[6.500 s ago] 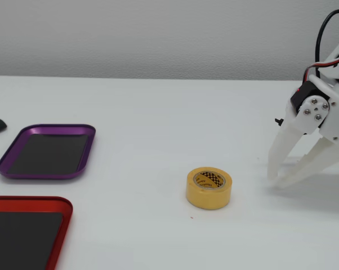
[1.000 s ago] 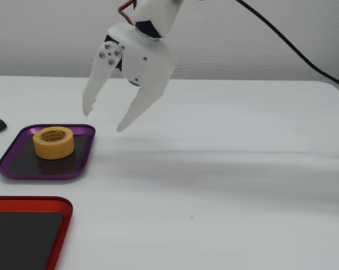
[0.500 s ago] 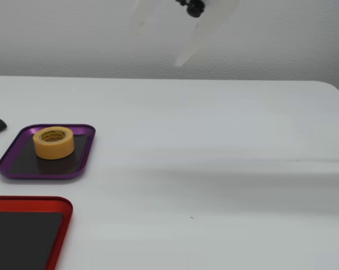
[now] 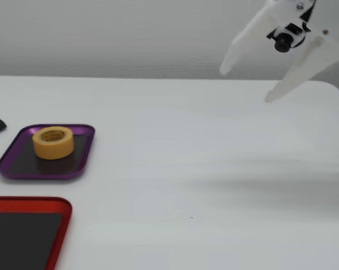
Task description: Grasp a tape and put it in the right purple dish.
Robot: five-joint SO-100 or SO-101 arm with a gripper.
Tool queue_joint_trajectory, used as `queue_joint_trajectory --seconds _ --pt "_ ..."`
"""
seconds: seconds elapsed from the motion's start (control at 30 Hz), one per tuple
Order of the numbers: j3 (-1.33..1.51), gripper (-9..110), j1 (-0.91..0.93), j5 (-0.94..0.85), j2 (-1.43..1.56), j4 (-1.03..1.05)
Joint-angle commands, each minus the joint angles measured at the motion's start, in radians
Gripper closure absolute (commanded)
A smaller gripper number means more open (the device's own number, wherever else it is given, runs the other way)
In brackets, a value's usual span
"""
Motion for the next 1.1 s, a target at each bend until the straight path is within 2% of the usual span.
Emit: queue_joint_trajectory --seconds 0.0,0.37,0.7,0.77,0.9,1.07 --pt "0.199 80 0.006 -0.005 0.219 -0.064" --pt "0.615 80 0.008 0.005 0.747 -0.067" --pt "0.736 81 0.008 0.009 0.727 -0.071" --pt "0.752 85 0.006 0.011 0.727 -0.071" --pt "0.782 103 0.006 0.011 0.727 -0.072" --pt "0.782 102 0.006 0.011 0.727 -0.072"
